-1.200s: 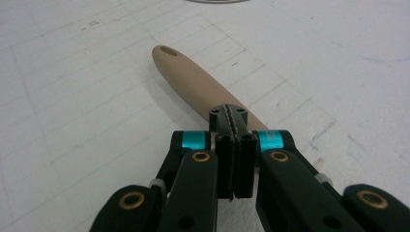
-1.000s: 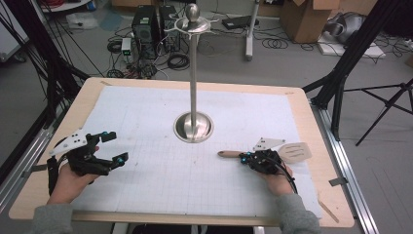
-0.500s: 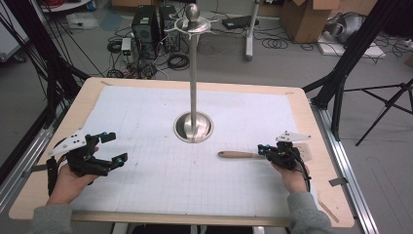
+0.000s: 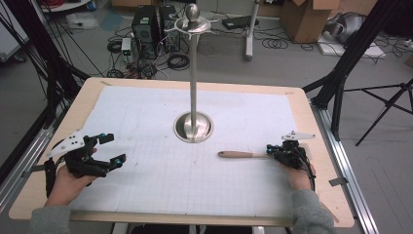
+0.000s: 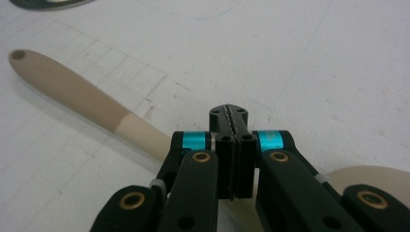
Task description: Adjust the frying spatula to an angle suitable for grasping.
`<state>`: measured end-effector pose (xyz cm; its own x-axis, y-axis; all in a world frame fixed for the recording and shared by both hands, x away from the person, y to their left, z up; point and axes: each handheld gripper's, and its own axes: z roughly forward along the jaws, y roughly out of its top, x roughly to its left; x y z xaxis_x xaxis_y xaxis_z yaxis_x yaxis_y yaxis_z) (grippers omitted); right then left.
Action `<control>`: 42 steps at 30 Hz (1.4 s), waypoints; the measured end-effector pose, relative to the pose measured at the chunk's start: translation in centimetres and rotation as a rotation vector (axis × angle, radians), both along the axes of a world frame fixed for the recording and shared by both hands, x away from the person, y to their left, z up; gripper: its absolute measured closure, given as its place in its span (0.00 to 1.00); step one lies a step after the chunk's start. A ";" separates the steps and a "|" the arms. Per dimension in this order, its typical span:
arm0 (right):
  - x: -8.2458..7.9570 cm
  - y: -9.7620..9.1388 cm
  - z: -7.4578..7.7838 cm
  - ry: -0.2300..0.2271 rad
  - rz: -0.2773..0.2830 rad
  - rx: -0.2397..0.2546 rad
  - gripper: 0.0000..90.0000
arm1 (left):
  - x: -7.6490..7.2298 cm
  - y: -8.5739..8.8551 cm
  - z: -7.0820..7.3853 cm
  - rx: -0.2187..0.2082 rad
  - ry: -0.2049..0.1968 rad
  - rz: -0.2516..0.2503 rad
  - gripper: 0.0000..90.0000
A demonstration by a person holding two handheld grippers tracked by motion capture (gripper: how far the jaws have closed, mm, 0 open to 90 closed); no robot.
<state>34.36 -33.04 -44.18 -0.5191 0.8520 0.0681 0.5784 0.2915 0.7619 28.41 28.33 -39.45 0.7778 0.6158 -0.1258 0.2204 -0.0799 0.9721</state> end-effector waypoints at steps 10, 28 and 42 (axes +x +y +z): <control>0.0 0.1 -0.3 0.003 0.014 -0.090 1.00 | 0.0 -0.1 -0.2 0.009 0.010 -0.002 0.06; -3.5 0.0 -0.1 0.026 -0.021 -0.100 1.00 | -0.3 0.2 -0.2 0.003 0.010 0.003 0.06; -7.4 -0.9 0.0 0.051 -0.008 -0.069 1.00 | -0.3 0.1 0.0 -0.003 0.004 -0.003 0.06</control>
<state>27.00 -33.95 -44.22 -0.5100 0.8595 0.0351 0.6183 0.3378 0.7097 28.10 28.43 -39.47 0.7790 0.6133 -0.1308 0.2240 -0.0772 0.9715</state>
